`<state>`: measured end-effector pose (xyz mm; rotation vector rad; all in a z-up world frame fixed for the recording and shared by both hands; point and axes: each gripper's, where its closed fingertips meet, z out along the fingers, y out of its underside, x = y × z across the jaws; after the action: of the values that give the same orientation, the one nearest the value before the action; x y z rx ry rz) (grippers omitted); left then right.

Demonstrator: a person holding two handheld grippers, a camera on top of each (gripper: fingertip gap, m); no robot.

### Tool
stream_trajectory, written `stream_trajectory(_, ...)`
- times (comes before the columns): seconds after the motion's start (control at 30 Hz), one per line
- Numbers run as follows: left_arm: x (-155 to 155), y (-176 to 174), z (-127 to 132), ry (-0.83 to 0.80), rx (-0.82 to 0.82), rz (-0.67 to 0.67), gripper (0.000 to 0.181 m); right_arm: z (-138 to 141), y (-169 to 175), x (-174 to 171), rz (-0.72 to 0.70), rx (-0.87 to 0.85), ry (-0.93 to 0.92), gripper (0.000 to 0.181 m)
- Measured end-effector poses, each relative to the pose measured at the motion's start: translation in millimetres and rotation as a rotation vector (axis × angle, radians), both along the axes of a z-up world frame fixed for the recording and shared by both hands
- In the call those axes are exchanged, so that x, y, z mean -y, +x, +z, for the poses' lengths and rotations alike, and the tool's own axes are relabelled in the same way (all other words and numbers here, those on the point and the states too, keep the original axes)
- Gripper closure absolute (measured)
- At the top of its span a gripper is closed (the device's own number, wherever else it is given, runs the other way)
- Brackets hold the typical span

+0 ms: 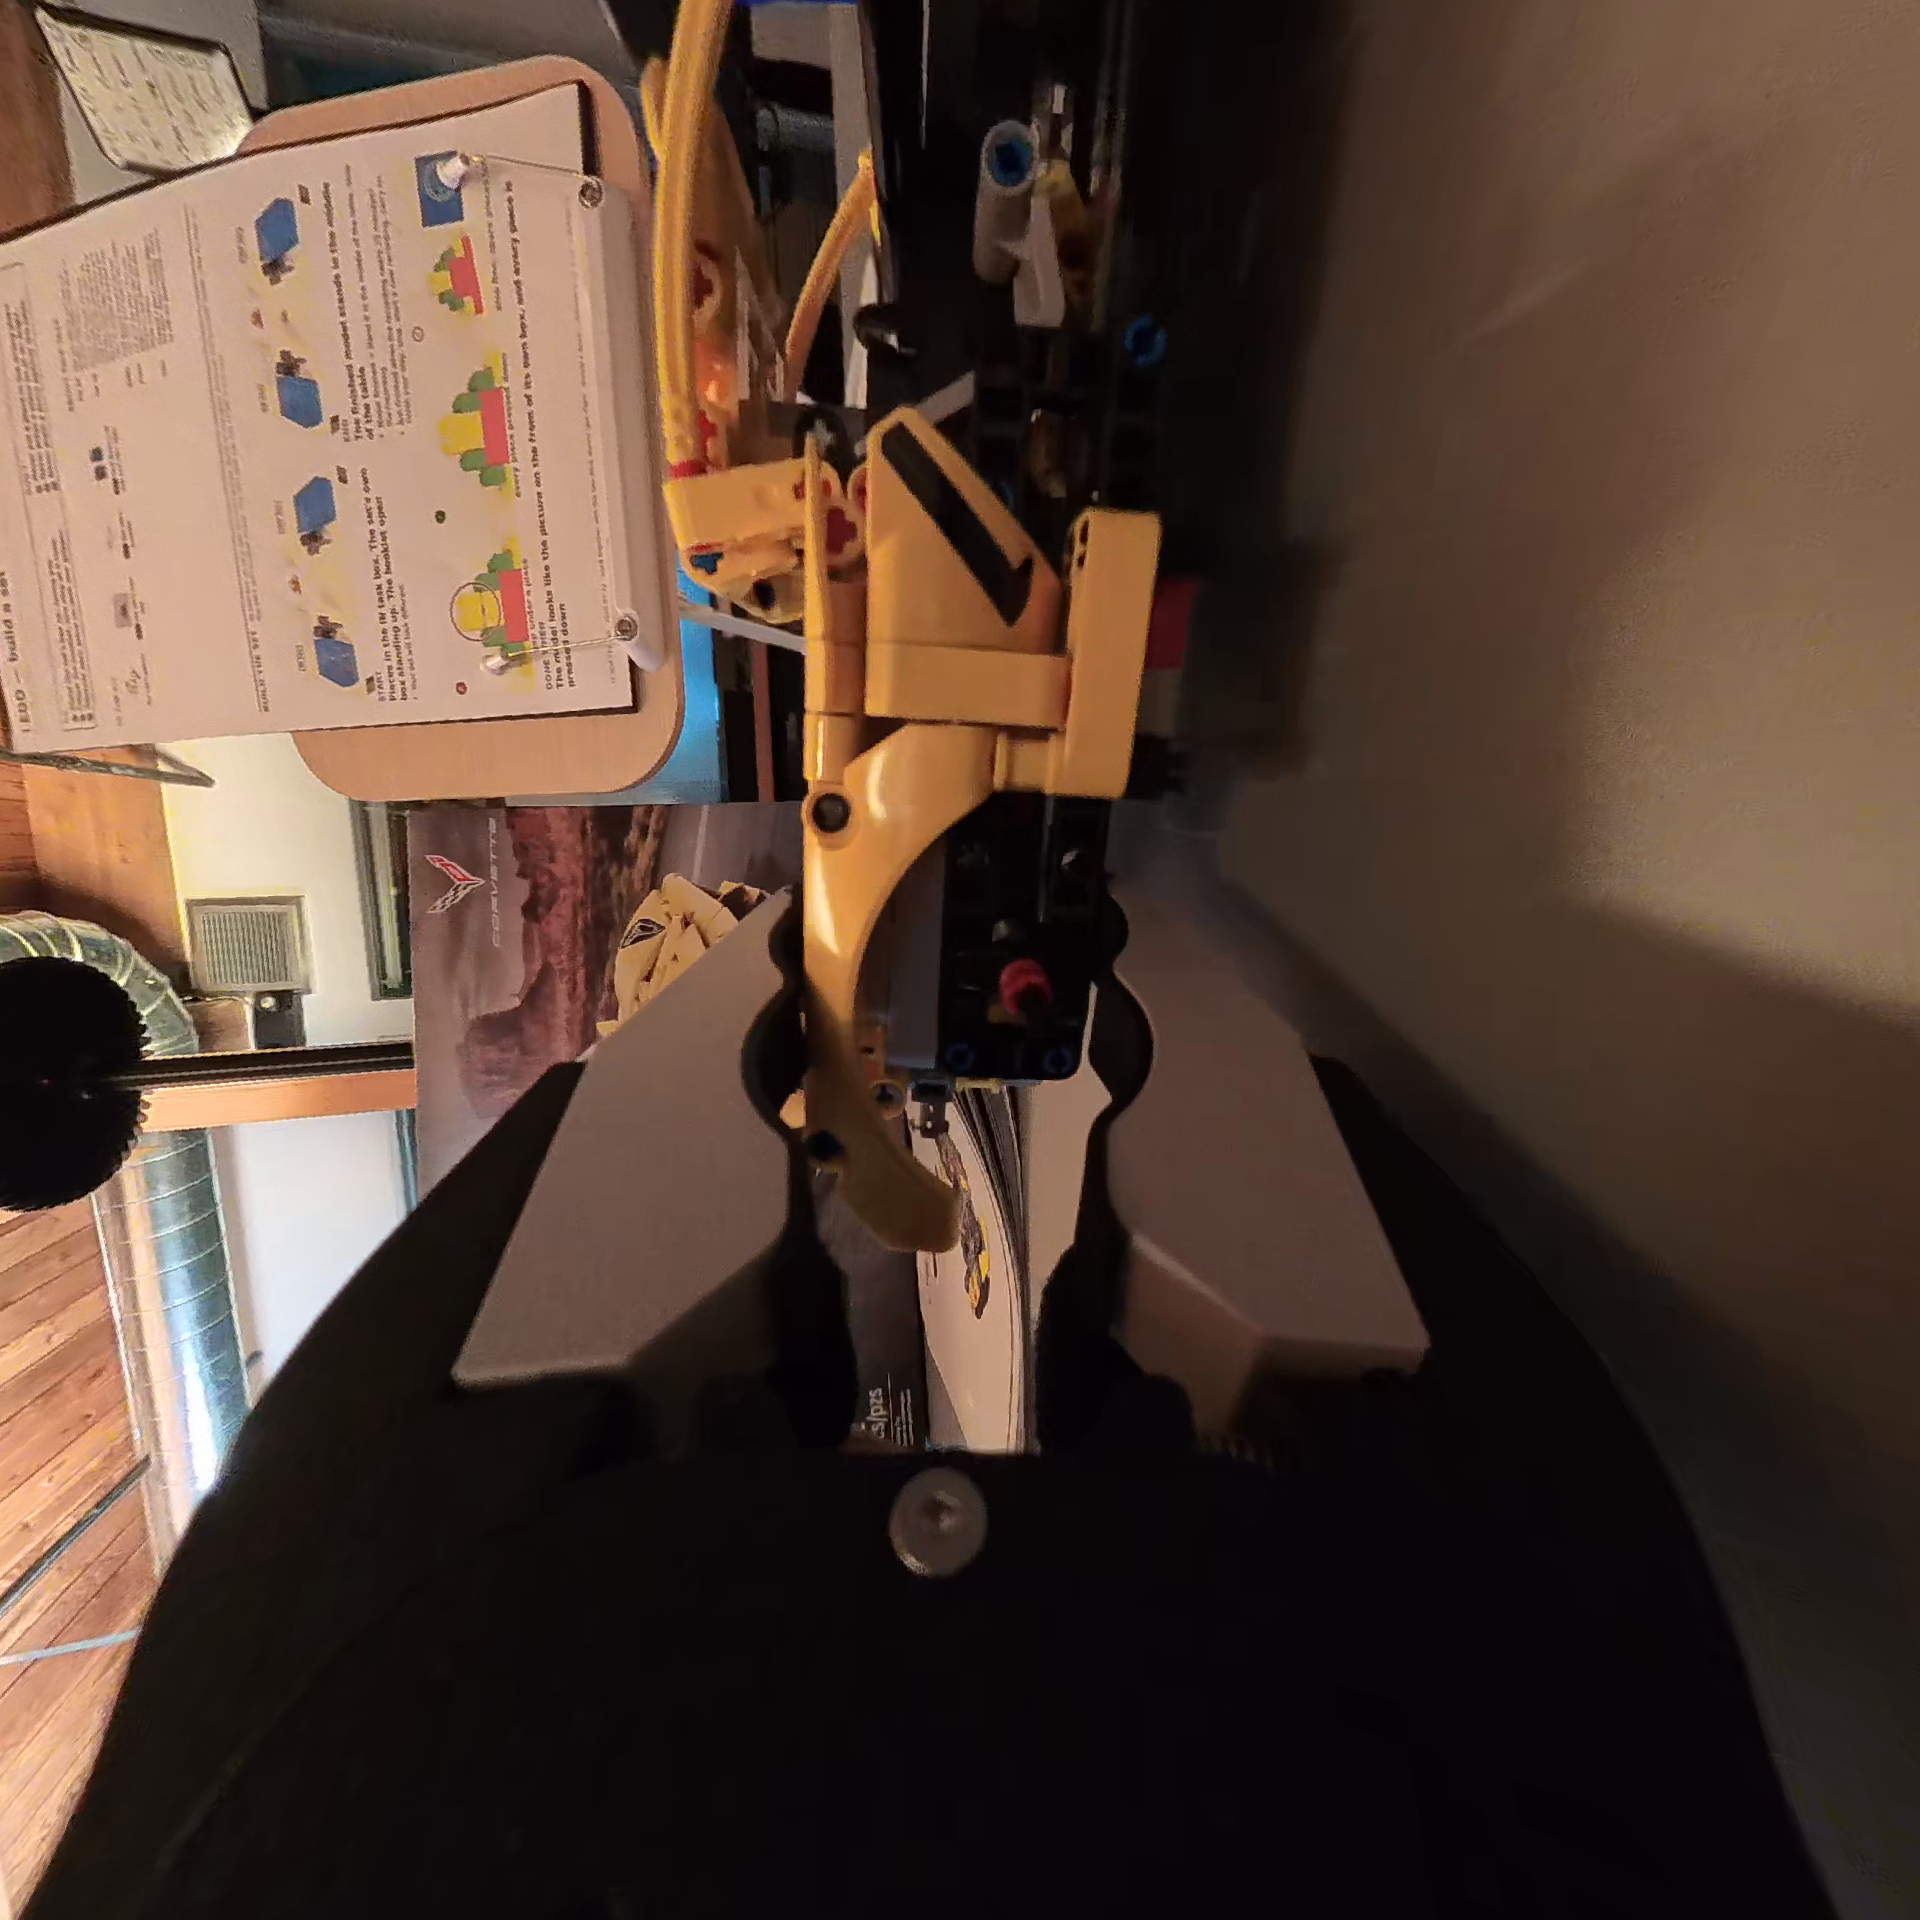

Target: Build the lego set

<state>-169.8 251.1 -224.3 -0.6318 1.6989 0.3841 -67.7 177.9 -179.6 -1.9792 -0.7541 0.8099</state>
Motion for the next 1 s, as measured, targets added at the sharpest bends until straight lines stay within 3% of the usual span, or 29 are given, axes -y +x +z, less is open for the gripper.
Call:
stream_trajectory(0.07,-2.4,-1.6,-2.1,0.014,0.003,-0.004,0.129,-3.0,-14.3,-12.7,0.014,0.031,-0.006,0.075)
stream_trajectory(0.27,-7.8,-3.6,-6.3,0.024,0.001,0.006,0.129,-30.9,-43.2,-21.0,0.077,0.339,-0.020,0.065)
stream_trajectory(0.53,-4.2,-5.6,-7.1,0.027,-0.028,-0.001,0.129,-40.9,-44.6,-24.0,0.033,0.361,-0.097,0.094)
stream_trajectory(0.8,-4.8,-27.8,-7.3,0.036,-0.144,0.033,0.129,-39.7,-45.6,-20.2,0.025,0.353,-0.123,0.096)
stream_trajectory(1.0,-8.5,-60.4,7.2,0.015,-0.145,0.109,0.129,-43.8,-41.6,-12.8,0.034,0.401,-0.099,0.096)
